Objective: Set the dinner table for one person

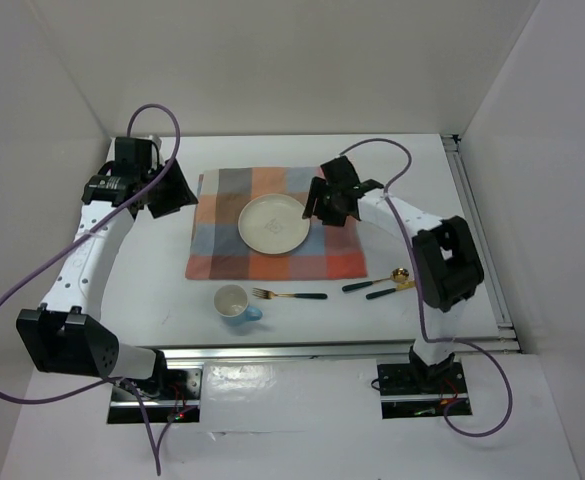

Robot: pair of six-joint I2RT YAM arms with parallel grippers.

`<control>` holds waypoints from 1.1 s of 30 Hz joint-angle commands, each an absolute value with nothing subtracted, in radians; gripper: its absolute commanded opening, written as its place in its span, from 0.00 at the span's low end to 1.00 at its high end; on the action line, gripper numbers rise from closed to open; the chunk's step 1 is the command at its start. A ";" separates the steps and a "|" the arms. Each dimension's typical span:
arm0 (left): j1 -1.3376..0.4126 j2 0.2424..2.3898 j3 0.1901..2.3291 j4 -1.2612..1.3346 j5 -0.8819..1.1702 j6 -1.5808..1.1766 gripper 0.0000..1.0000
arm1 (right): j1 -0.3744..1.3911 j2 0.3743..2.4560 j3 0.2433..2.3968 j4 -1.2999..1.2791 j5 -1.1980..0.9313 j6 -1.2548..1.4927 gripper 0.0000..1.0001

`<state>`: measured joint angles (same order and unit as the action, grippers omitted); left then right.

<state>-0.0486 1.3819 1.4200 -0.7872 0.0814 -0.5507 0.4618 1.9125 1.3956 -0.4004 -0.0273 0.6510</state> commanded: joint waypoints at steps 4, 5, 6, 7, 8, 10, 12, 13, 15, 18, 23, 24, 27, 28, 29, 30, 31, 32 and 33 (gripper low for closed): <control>-0.052 1.327 1.451 -0.795 0.040 -0.525 0.63 | 0.561 1.551 1.269 -0.370 -0.050 0.425 0.86; -0.052 1.327 1.462 -0.795 0.019 -0.525 0.63 | 0.589 1.508 1.256 -0.382 -0.072 0.382 0.88; -0.052 1.315 1.462 -0.807 0.006 -0.525 0.63 | 0.618 1.496 1.256 -0.391 -0.115 0.370 0.88; -0.052 1.306 1.462 -0.807 0.006 -0.534 0.63 | 0.687 1.496 1.246 -0.400 -0.129 0.370 0.88; -0.052 1.295 1.450 -0.796 -0.017 -0.534 0.63 | 0.725 1.496 1.246 -0.420 -0.129 0.370 0.88; -0.052 1.263 1.430 -0.773 -0.029 -0.546 0.63 | 0.840 1.517 1.276 -0.432 -0.129 0.357 0.88; -0.052 1.253 1.419 -0.759 -0.029 -0.555 0.63 | 0.905 1.566 1.298 -0.446 -0.107 0.347 0.88; -0.052 1.244 1.419 -0.759 -0.029 -0.555 0.63 | 0.958 1.583 1.298 -0.446 -0.083 0.347 0.88; -0.052 1.244 1.428 -0.768 -0.038 -0.555 0.63 | 0.995 1.642 1.334 -0.437 -0.066 0.347 0.88; -0.052 1.244 1.428 -0.769 -0.048 -0.555 0.63 | 1.043 1.727 1.385 -0.446 -0.038 0.347 0.88; -0.052 1.244 1.428 -0.769 -0.048 -0.546 0.63 | 1.063 1.802 1.405 -0.423 -0.009 0.350 0.83; -0.052 1.244 1.428 -0.769 -0.048 -0.546 0.63 | 1.063 1.812 1.414 -0.404 -0.009 0.350 0.81; -0.052 1.244 1.419 -0.769 -0.037 -0.546 0.63 | 1.063 1.848 1.439 -0.393 -0.009 0.350 0.69; -0.052 1.244 1.419 -0.769 -0.037 -0.546 0.63 | 1.063 1.868 1.448 -0.402 -0.009 0.350 0.60; -0.052 1.244 1.419 -0.769 -0.037 -0.546 0.63 | 1.072 1.868 1.457 -0.402 0.004 0.350 0.52; -0.052 1.244 1.419 -0.769 -0.037 -0.546 0.63 | 1.072 1.881 1.472 -0.413 0.017 0.350 0.43; -0.052 1.244 1.419 -0.769 -0.037 -0.546 0.63 | 1.072 1.881 1.473 -0.423 0.017 0.350 0.36; -0.052 1.244 1.419 -0.769 -0.037 -0.546 0.63 | 1.072 1.881 1.485 -0.423 0.029 0.350 0.21; -0.052 1.244 1.419 -0.769 -0.037 -0.546 0.63 | 1.072 1.881 1.496 -0.423 0.029 0.350 0.13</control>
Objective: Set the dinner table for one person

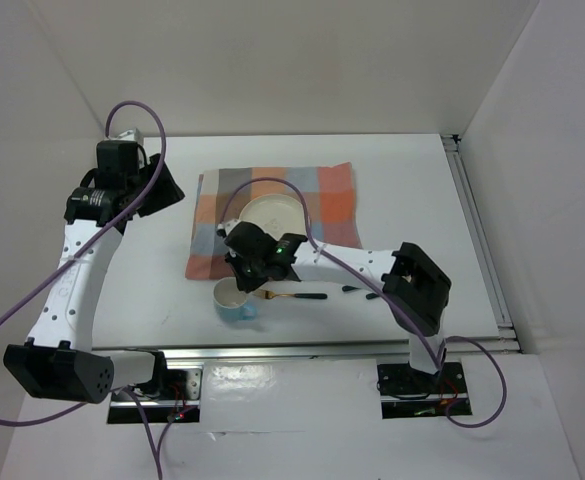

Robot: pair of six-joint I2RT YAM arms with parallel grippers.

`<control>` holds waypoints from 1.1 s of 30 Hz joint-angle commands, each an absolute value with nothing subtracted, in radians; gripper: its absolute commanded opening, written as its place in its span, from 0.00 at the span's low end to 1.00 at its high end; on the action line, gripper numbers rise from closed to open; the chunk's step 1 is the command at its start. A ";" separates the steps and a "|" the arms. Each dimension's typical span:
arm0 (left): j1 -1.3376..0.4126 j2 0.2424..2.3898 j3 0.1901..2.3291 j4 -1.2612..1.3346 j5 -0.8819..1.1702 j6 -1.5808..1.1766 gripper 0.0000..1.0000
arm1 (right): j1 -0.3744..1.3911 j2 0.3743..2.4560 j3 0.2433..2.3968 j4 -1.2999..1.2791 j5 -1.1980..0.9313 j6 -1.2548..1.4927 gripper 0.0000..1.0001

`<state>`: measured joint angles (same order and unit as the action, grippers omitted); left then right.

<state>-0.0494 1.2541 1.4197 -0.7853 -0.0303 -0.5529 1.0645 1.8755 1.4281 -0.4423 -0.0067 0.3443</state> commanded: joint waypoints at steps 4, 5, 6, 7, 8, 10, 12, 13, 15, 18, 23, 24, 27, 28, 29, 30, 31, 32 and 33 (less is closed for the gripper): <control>-0.052 1.244 1.419 -0.769 -0.037 -0.546 0.63 | 1.072 1.835 1.554 -0.501 0.090 0.350 0.00; -0.052 1.244 1.419 -0.769 -0.037 -0.546 0.63 | 1.072 1.824 1.566 -0.529 0.101 0.350 0.00; -0.052 1.235 1.419 -0.769 -0.037 -0.546 0.63 | 1.054 1.813 1.586 -0.541 0.115 0.359 0.00; -0.052 1.235 1.428 -0.769 -0.037 -0.546 0.63 | 1.040 1.789 1.600 -0.572 0.136 0.359 0.00; -0.052 1.235 1.428 -0.769 -0.037 -0.537 0.63 | 1.020 1.776 1.612 -0.586 0.146 0.373 0.00; -0.052 1.235 1.440 -0.769 -0.037 -0.537 0.63 | 0.938 1.753 1.649 -0.616 0.156 0.396 0.00; -0.052 1.235 1.440 -0.769 -0.037 -0.537 0.63 | 0.834 1.735 1.667 -0.637 0.179 0.407 0.00; -0.052 1.235 1.450 -0.769 -0.037 -0.537 0.63 | 0.795 1.735 1.689 -0.650 0.189 0.407 0.00; -0.052 1.244 1.450 -0.769 -0.026 -0.537 0.63 | 0.718 1.761 1.719 -0.661 0.189 0.407 0.00; -0.052 1.244 1.450 -0.769 -0.017 -0.537 0.63 | 0.583 1.827 1.788 -0.661 0.201 0.407 0.00; -0.052 1.253 1.440 -0.769 0.003 -0.537 0.63 | 0.405 1.962 1.934 -0.652 0.201 0.425 0.00; -0.052 1.253 1.430 -0.769 0.014 -0.537 0.63 | 0.385 2.009 1.956 -0.652 0.201 0.434 0.00; -0.052 1.253 1.419 -0.769 0.025 -0.537 0.63 | 0.339 2.104 2.048 -0.663 0.224 0.443 0.00; -0.052 1.253 1.410 -0.769 0.035 -0.526 0.63 | 0.330 2.123 2.066 -0.663 0.224 0.443 0.00; -0.052 1.262 1.410 -0.769 0.052 -0.526 0.65 | 0.309 2.140 2.098 -0.673 0.215 0.454 0.00; -0.052 1.272 1.399 -0.769 0.063 -0.526 0.65 | 0.308 2.169 2.108 -0.673 0.215 0.454 0.00; -0.052 1.281 1.399 -0.769 0.087 -0.514 0.65 | 0.293 2.180 2.108 -0.673 0.215 0.454 0.00; -0.052 1.293 1.399 -0.779 0.087 -0.514 0.65 | 0.282 2.189 2.118 -0.673 0.215 0.454 0.00; -0.052 1.302 1.399 -0.790 0.115 -0.505 0.63 | 0.282 2.198 2.118 -0.664 0.215 0.454 0.00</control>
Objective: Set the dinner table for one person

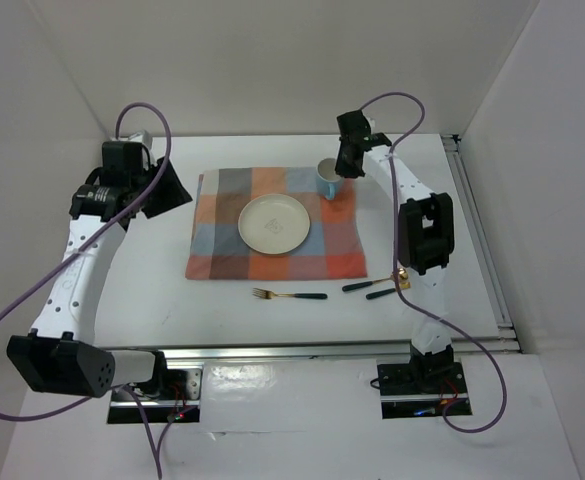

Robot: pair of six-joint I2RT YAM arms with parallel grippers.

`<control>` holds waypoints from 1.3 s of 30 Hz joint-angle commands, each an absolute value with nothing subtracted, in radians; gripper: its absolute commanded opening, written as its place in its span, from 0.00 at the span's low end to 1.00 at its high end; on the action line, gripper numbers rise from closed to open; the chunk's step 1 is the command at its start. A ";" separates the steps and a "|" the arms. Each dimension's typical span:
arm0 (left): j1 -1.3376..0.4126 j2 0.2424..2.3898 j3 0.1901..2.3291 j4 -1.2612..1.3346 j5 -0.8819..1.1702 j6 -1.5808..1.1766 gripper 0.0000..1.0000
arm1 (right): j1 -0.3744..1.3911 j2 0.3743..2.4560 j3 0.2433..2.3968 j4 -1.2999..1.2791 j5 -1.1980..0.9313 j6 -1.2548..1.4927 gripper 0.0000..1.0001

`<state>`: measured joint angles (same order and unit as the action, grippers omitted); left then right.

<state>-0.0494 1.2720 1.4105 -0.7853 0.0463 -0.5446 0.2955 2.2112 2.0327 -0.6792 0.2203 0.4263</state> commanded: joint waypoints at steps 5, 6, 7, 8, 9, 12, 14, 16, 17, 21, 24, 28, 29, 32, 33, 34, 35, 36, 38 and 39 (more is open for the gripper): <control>-0.061 1.302 1.341 -0.750 0.147 -0.505 0.59 | 0.273 2.240 2.109 -0.652 0.206 0.454 0.00; -0.070 1.302 1.341 -0.750 0.147 -0.505 0.61 | 0.273 2.249 2.109 -0.652 0.206 0.454 0.00; -0.071 1.313 1.341 -0.750 0.147 -0.505 0.62 | 0.273 2.249 2.099 -0.652 0.181 0.454 0.08; -0.071 1.313 1.341 -0.750 0.147 -0.505 0.62 | 0.273 2.249 2.098 -0.640 0.170 0.454 0.20; -0.080 1.313 1.341 -0.759 0.147 -0.505 0.63 | 0.273 2.249 2.089 -0.640 0.170 0.454 0.33; -0.080 1.322 1.341 -0.759 0.147 -0.505 0.65 | 0.273 2.203 2.066 -0.617 0.146 0.454 0.54; -0.089 1.322 1.351 -0.759 0.147 -0.505 0.66 | 0.273 2.169 2.066 -0.617 0.133 0.454 0.68; -0.098 1.322 1.361 -0.759 0.147 -0.505 0.66 | 0.273 2.140 2.066 -0.617 0.133 0.454 0.86; -0.098 1.331 1.361 -0.759 0.138 -0.505 0.66 | 0.273 2.100 2.066 -0.617 0.147 0.454 0.90; -0.107 1.331 1.371 -0.759 0.138 -0.505 0.66 | 0.238 1.936 1.900 -0.603 0.190 0.477 1.00; -0.107 1.341 1.381 -0.759 0.127 -0.495 0.66 | 0.238 1.742 1.641 -0.536 0.190 0.502 1.00; -0.127 1.332 1.344 -0.749 0.146 -0.506 0.66 | 0.248 1.516 1.298 -0.526 0.190 0.575 0.93; -0.136 1.331 1.335 -0.736 0.146 -0.506 0.66 | 0.261 1.437 1.231 -0.550 0.175 0.634 0.88; -0.146 1.341 1.321 -0.727 0.146 -0.506 0.66 | 0.308 1.327 0.988 -0.560 0.114 0.733 0.68; -0.146 1.341 1.321 -0.727 0.134 -0.506 0.66 | 0.324 1.271 0.939 -0.569 0.092 0.814 0.63; -0.146 1.350 1.321 -0.727 0.133 -0.506 0.66 | 0.359 1.247 0.896 -0.569 0.092 0.851 0.50; -0.155 1.350 1.330 -0.727 0.133 -0.506 0.66 | 0.377 1.230 0.831 -0.586 0.092 0.892 0.46; -0.155 1.350 1.330 -0.727 0.133 -0.506 0.66 | 0.388 1.215 0.807 -0.597 0.092 0.949 0.46; -0.155 1.350 1.339 -0.727 0.133 -0.506 0.66 | 0.388 1.203 0.778 -0.597 0.092 0.965 0.48; -0.164 1.350 1.339 -0.727 0.124 -0.506 0.66 | 0.388 1.213 0.766 -0.606 0.092 0.979 0.48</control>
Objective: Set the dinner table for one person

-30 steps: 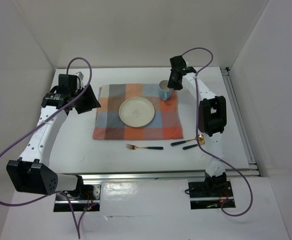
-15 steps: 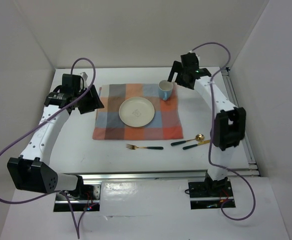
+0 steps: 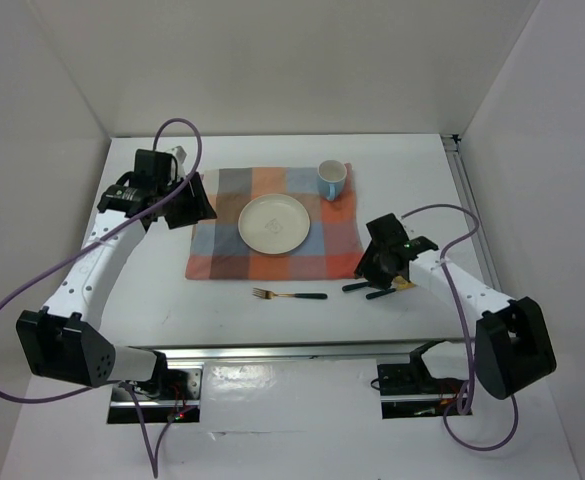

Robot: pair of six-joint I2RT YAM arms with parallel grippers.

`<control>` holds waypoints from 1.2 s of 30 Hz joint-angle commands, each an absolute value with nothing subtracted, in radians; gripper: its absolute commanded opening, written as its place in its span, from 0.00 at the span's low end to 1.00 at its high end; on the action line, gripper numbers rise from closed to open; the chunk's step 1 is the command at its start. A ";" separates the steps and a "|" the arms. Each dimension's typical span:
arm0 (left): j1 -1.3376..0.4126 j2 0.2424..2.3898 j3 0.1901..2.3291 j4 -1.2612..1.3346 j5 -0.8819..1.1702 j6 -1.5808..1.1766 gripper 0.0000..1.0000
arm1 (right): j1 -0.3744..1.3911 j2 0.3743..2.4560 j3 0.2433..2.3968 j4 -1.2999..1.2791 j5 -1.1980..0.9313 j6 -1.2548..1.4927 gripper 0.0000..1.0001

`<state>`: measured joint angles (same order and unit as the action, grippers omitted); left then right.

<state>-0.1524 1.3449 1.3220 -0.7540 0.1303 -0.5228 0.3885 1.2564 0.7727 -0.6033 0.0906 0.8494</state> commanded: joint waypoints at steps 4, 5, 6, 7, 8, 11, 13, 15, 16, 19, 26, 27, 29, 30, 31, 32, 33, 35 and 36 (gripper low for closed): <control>-0.164 1.350 1.339 -0.745 0.114 -0.497 0.66 | 0.379 1.267 0.765 -0.606 0.092 1.003 0.52; -0.164 1.341 1.339 -0.746 0.114 -0.497 0.66 | 0.370 1.281 0.775 -0.606 0.081 1.012 0.52; -0.164 1.341 1.339 -0.746 0.114 -0.497 0.66 | 0.370 1.293 0.775 -0.595 0.081 1.012 0.52; -0.164 1.341 1.339 -0.746 0.114 -0.497 0.66 | 0.370 1.322 0.775 -0.595 0.071 1.025 0.54; -0.164 1.341 1.339 -0.746 0.114 -0.497 0.66 | 0.370 1.334 0.775 -0.595 0.061 1.034 0.54; -0.173 1.341 1.339 -0.746 0.114 -0.497 0.66 | 0.370 1.370 0.784 -0.595 0.061 1.046 0.58; -0.173 1.350 1.348 -0.746 0.114 -0.497 0.66 | 0.370 1.384 0.784 -0.604 0.061 1.058 0.58; -0.173 1.350 1.348 -0.746 0.104 -0.497 0.66 | 0.370 1.384 0.784 -0.591 0.061 1.068 0.58; -0.173 1.350 1.348 -0.746 0.104 -0.497 0.66 | 0.370 1.384 0.772 -0.581 0.070 1.068 0.58; -0.173 1.359 1.348 -0.746 0.104 -0.497 0.66 | 0.370 1.405 0.772 -0.560 0.080 1.077 0.57; -0.173 1.359 1.348 -0.746 0.104 -0.497 0.66 | 0.370 1.497 0.772 -0.540 0.112 1.117 0.53; -0.173 1.359 1.348 -0.746 0.104 -0.497 0.66 | 0.370 1.509 0.772 -0.554 0.121 1.130 0.50; -0.173 1.368 1.348 -0.746 0.104 -0.497 0.66 | 0.370 1.509 0.782 -0.583 0.133 1.140 0.39; -0.173 1.368 1.348 -0.746 0.104 -0.497 0.66 | 0.370 1.509 0.782 -0.583 0.158 1.158 0.31; -0.173 1.368 1.348 -0.746 0.104 -0.497 0.66 | 0.370 1.500 0.782 -0.592 0.158 1.170 0.28; -0.173 1.368 1.348 -0.746 0.104 -0.497 0.66 | 0.370 1.490 0.782 -0.592 0.178 1.170 0.26; -0.173 1.368 1.348 -0.746 0.104 -0.497 0.66 | 0.370 1.467 0.782 -0.592 0.189 1.180 0.23; -0.173 1.368 1.348 -0.746 0.104 -0.497 0.66 | 0.345 1.447 0.802 -0.607 0.216 1.167 0.13; -0.173 1.368 1.348 -0.746 0.104 -0.497 0.66 | 0.336 1.434 0.814 -0.620 0.242 1.167 0.05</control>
<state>-0.1692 1.3666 1.3220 -0.7555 0.1089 -0.5220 0.3656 1.4841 0.7677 -0.5793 0.1333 1.1408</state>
